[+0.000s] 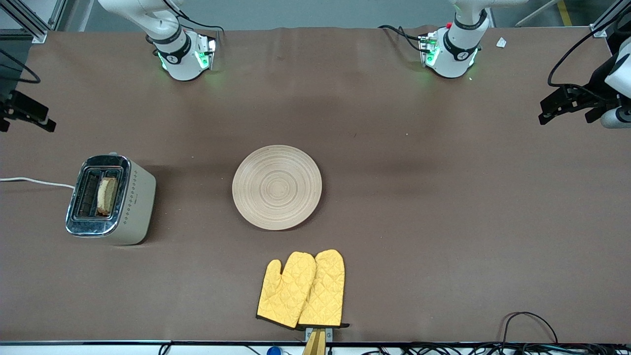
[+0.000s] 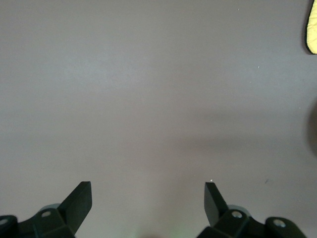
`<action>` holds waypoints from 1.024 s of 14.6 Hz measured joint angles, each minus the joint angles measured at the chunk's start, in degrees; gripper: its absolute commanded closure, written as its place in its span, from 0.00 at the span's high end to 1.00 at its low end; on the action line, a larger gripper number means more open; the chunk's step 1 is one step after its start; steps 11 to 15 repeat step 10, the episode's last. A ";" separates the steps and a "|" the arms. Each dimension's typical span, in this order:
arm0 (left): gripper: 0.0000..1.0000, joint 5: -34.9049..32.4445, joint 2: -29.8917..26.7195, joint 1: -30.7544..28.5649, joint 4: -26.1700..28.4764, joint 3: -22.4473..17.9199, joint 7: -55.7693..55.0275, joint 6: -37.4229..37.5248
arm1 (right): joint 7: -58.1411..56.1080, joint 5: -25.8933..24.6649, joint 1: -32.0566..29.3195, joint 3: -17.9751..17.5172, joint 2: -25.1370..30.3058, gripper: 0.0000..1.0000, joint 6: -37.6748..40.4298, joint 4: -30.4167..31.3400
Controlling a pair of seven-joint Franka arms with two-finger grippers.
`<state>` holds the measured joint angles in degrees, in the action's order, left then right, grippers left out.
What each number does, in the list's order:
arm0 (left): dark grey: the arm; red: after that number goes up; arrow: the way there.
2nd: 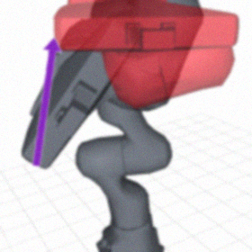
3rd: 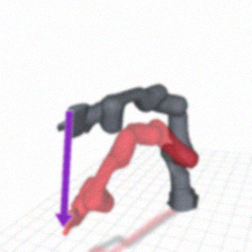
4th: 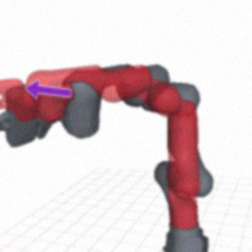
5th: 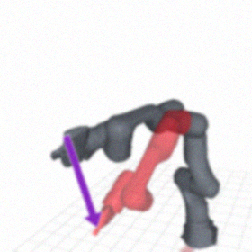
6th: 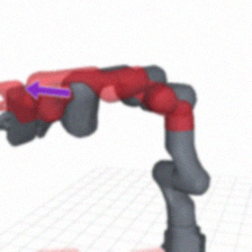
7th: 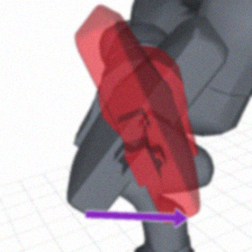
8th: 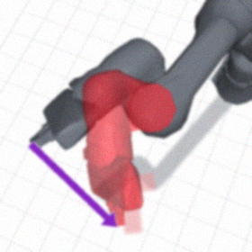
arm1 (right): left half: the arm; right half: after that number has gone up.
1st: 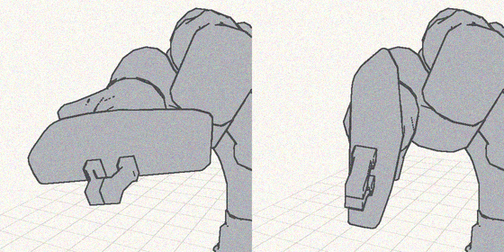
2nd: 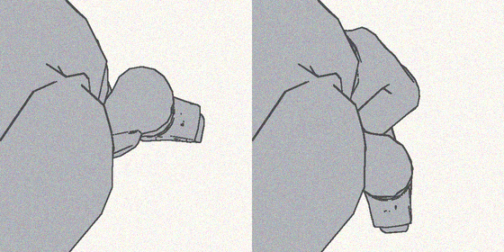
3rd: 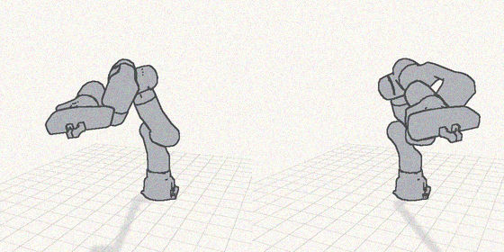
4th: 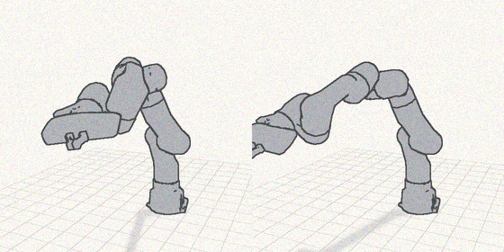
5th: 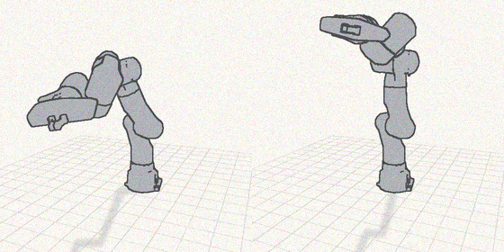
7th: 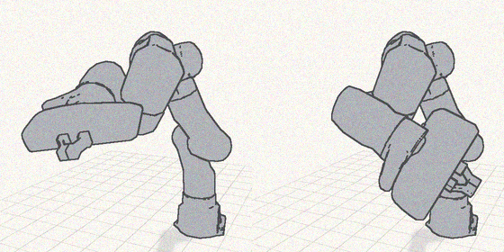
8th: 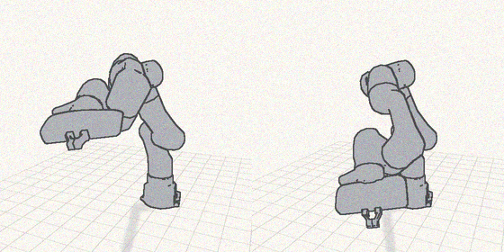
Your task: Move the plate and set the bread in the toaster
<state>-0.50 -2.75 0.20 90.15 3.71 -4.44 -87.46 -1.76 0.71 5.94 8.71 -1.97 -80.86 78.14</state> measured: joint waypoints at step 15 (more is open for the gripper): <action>1.00 0.00 -0.08 -0.04 -1.80 0.05 0.16 -0.02 | 0.01 -2.44 -2.72 -2.70 1.76 1.00 -0.52 3.60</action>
